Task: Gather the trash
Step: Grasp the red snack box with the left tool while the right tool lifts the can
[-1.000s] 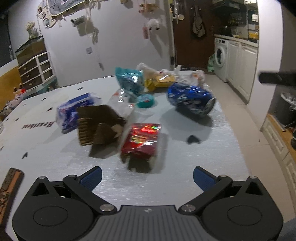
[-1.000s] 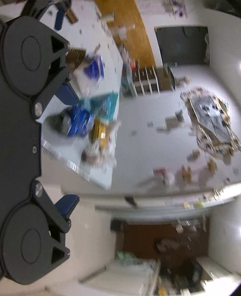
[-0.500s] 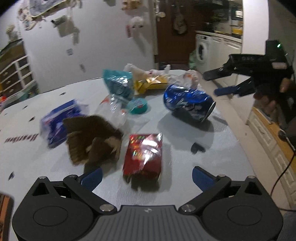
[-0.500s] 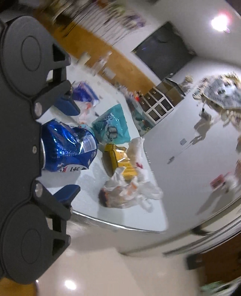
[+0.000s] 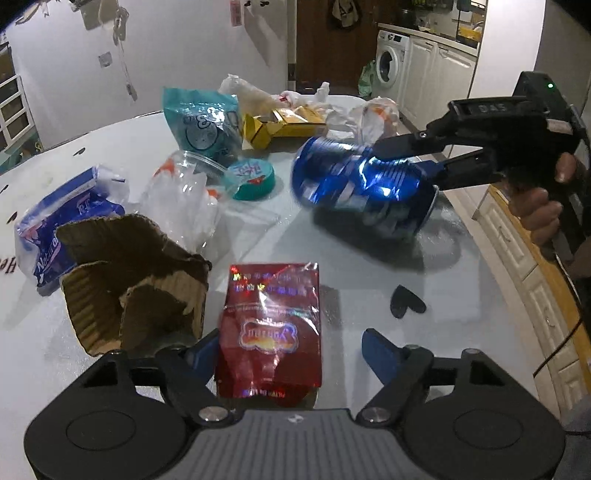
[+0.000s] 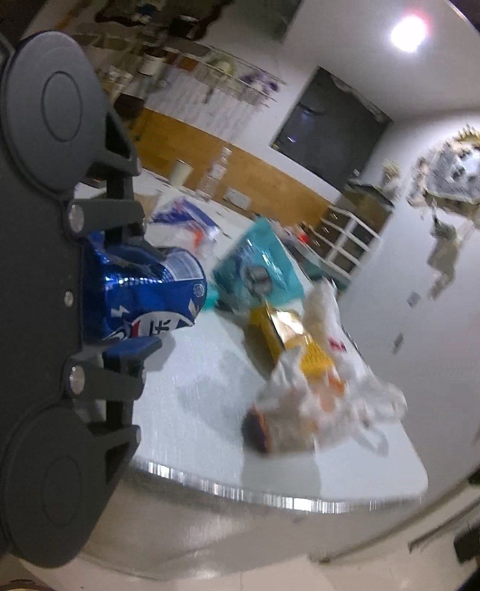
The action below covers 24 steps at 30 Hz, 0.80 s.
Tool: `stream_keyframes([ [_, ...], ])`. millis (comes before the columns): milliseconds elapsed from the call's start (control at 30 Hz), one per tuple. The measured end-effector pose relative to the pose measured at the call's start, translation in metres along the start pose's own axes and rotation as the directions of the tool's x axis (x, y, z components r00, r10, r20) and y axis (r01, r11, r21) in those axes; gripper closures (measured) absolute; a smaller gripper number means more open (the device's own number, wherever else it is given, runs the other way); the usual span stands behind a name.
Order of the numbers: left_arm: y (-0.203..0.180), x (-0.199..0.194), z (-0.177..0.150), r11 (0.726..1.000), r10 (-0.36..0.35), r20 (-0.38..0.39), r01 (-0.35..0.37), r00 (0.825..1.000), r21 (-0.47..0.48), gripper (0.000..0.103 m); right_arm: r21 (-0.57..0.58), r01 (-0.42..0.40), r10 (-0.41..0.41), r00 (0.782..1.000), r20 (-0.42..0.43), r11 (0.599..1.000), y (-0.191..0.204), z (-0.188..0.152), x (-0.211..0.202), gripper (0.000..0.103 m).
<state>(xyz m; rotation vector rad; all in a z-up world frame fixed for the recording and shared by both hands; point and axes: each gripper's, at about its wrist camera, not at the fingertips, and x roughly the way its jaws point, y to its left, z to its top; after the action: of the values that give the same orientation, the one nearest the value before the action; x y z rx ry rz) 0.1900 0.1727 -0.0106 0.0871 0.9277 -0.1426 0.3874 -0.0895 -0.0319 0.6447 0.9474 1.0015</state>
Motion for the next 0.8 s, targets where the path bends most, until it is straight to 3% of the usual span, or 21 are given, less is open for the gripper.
stream_keyframes([
  [67,0.001,-0.001,0.001,1.0,0.004,0.006,-0.004,1.0,-0.007,0.033,-0.037,-0.024,0.022,0.999,-0.038,0.999,0.012,-0.002,0.004,0.058],
  [133,0.002,-0.003,0.001,1.0,0.003,0.014,-0.003,1.0,-0.023,0.049,-0.072,-0.045,0.041,0.997,-0.066,0.996,0.023,-0.006,0.006,0.058],
  [233,0.006,-0.007,0.0,0.999,0.024,0.024,-0.023,0.999,-0.046,0.049,-0.102,-0.079,0.068,0.992,-0.103,0.992,0.038,-0.013,0.007,0.058],
  [400,0.017,-0.019,-0.002,0.993,0.047,0.062,-0.04,0.997,-0.111,0.05,-0.117,-0.047,0.036,0.995,-0.096,0.992,0.05,-0.017,0.01,0.052],
  [633,0.028,-0.048,0.007,0.979,0.047,0.173,-0.011,0.984,-0.203,0.05,-0.081,-0.004,0.002,1.0,-0.026,0.997,0.027,-0.01,0.009,0.03],
  [800,0.022,-0.042,0.027,0.97,0.048,0.221,0.007,0.974,-0.243,0.05,-0.048,-0.044,0.043,0.999,-0.012,0.998,0.01,-0.01,0.017,0.03],
])
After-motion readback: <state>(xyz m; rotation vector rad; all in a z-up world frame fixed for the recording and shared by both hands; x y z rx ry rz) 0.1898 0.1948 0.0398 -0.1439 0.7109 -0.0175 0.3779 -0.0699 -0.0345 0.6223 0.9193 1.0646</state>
